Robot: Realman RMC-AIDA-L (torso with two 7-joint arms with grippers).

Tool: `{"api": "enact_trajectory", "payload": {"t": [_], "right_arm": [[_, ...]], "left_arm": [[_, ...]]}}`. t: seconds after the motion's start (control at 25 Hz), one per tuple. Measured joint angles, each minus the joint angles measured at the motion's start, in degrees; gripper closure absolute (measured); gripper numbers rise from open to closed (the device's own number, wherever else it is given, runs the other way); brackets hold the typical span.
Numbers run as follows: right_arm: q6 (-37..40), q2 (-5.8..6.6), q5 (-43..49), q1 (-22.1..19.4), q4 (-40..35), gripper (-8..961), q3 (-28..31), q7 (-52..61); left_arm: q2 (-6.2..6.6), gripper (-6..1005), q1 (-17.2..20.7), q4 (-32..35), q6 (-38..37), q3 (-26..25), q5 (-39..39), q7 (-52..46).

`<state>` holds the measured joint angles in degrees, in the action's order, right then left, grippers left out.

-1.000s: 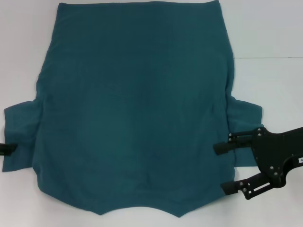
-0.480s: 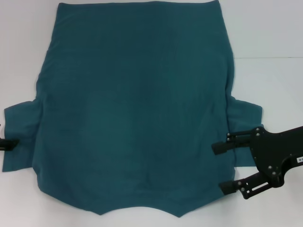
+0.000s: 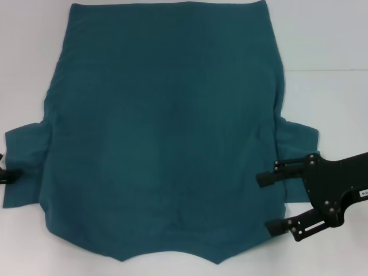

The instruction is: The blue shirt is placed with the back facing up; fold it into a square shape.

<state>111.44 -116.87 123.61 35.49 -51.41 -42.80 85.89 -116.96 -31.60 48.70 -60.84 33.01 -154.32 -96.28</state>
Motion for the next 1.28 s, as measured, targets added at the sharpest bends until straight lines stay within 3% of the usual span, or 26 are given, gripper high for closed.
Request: {"api": "enact_trajectory", "payload": {"t": [0.52,0.72,1.16,1.28], "right_arm": [[-0.4,-0.08,0.1,0.3,0.0,7,0.4,0.2],[-0.6,-0.10,0.2,0.3,0.0,7,0.4,0.2],[-0.9,-0.11,-0.1,0.3,0.0,6,0.5,0.2],[-1.1,-0.12,-0.1,0.2,0.0,7,0.8,0.2]], "left_arm": [[-0.48,398,-0.5,-0.6,0.9,0.1,0.2,1.0],[-0.49,528,-0.6,-0.6,0.5,0.1,0.1,1.0],[-0.64,974,-1.1,-0.5,-0.8,0.1,0.1,1.1],[-0.60,989,-1.3,0.3,-2.5,0.1,0.2,0.9]]}}
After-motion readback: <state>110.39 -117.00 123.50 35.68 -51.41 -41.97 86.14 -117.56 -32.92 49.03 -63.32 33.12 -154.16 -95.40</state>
